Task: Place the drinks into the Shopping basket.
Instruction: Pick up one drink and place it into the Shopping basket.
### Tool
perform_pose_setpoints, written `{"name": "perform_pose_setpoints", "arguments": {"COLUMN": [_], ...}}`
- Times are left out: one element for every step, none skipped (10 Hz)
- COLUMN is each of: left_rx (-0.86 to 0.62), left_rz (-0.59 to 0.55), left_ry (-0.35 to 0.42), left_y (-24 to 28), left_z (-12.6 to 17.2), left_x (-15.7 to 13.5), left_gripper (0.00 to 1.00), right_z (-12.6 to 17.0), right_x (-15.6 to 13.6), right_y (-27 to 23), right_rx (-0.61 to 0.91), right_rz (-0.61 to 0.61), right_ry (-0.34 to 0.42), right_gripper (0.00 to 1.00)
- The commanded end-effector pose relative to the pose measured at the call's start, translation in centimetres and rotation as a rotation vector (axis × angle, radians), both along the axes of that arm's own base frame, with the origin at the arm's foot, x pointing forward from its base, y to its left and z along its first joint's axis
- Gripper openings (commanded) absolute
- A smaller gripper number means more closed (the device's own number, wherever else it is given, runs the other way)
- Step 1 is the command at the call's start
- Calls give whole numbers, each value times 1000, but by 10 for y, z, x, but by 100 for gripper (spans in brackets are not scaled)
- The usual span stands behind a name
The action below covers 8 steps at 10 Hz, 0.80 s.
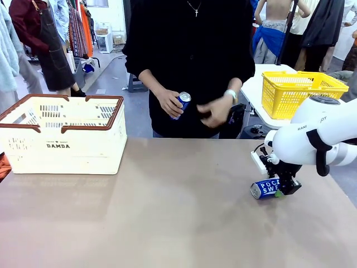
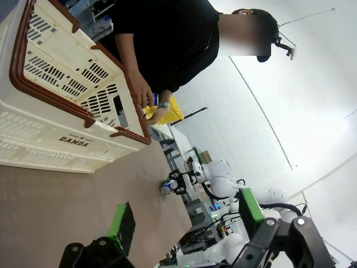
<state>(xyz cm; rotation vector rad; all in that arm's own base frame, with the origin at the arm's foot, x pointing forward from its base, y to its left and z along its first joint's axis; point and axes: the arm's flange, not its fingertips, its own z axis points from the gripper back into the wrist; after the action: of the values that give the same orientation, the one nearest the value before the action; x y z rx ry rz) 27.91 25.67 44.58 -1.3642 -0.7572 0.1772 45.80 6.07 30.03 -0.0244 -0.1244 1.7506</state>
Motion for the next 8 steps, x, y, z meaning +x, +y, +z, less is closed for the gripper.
{"name": "perform_pose_setpoints", "arguments": {"left_rx": [-14,-14,-14,-14,-14,-14,-14,-14], "left_rz": [0,0,0,0,0,0,0,0], "left_ry": [-7,-7,-7,-7,-7,-7,-7,-7], "left_y": [0,0,0,0,0,0,0,0], "left_z": [3,3,3,3,3,3,3,3], "left_x": [-1,-1,-1,-1,-1,-1,-1,-1], "left_gripper": [100,100,100,100,100,100,100,100], "right_z": [0,14,44,81,111,137,151,160], "right_x": [7,0,-20,-49,-78,-104,-118,-125], "right_y": [-6,-13,-23,-31,-36,-37,-38,-42], "right_rx": [-3,26,67,89,76,75,70,102], "right_rz": [-21,-52,-89,-167,-240,-290,-324,-343], "right_ry": [59,75,105,131,125,73,39,17], "right_gripper": [0,0,0,0,0,0,0,0]}}
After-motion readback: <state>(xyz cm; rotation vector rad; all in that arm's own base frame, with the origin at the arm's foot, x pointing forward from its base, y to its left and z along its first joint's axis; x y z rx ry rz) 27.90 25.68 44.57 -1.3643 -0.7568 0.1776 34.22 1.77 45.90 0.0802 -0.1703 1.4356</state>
